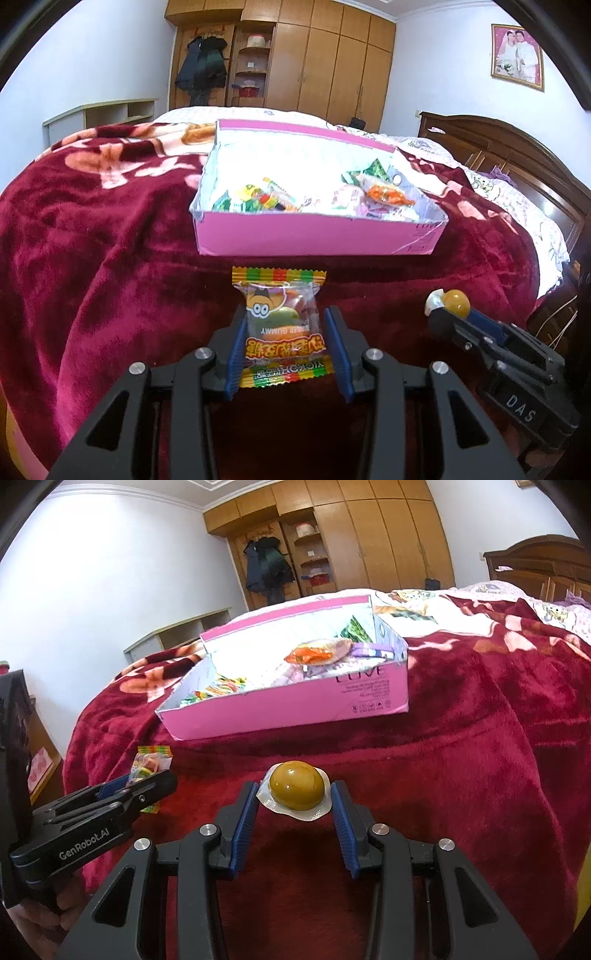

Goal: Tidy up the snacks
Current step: 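Carry the gummy packet and jelly cup over the pink box with both tools, then lower both snacks into the box and open both tools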

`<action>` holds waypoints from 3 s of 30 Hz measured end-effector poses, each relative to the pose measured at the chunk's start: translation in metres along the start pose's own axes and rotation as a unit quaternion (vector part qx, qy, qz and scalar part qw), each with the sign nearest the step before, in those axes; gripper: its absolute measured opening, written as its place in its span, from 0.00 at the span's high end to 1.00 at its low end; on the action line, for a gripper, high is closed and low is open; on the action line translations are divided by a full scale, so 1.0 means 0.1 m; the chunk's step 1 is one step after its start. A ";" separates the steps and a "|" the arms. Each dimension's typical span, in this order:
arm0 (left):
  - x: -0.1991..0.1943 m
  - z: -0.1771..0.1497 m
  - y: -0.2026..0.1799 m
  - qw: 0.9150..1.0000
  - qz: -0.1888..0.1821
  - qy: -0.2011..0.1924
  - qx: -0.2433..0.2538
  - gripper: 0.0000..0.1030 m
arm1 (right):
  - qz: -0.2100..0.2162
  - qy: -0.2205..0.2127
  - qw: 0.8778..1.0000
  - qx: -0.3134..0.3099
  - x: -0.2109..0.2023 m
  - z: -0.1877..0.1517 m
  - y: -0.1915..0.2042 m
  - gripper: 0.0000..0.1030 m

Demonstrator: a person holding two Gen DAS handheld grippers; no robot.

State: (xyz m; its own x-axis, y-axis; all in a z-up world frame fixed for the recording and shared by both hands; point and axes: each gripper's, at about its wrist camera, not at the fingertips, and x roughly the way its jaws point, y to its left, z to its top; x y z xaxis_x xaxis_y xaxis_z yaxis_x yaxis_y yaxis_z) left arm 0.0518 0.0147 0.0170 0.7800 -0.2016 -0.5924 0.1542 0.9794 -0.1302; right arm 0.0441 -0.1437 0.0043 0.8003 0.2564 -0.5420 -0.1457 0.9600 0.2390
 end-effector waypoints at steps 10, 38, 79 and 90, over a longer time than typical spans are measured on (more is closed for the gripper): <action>0.03 0.25 -0.02 1.000 -0.005 -0.011 0.001 0.59 | 0.006 -0.007 1.000 -0.003 -0.05 0.19 -0.04 0.60; 0.82 1.00 0.03 1.000 0.016 -0.014 0.017 0.59 | 0.006 -0.024 0.999 -0.030 0.45 1.04 -0.04 0.60; 1.14 1.05 0.14 0.998 0.054 0.009 0.028 0.41 | -0.029 -0.005 0.999 0.015 1.00 1.33 -0.50 0.33; 0.80 1.07 0.02 0.998 0.056 -0.021 0.034 0.28 | -0.016 -0.027 0.999 -0.003 0.65 1.30 -0.33 0.30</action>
State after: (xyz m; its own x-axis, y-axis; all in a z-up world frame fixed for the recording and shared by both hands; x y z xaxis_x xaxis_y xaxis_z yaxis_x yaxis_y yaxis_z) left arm 0.1794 0.0012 0.0542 0.8188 -0.0917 -0.5667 0.1046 0.9945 -0.0097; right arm 0.1768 -0.1733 0.0658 0.8349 0.2188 -0.5051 -0.1222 0.9684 0.2174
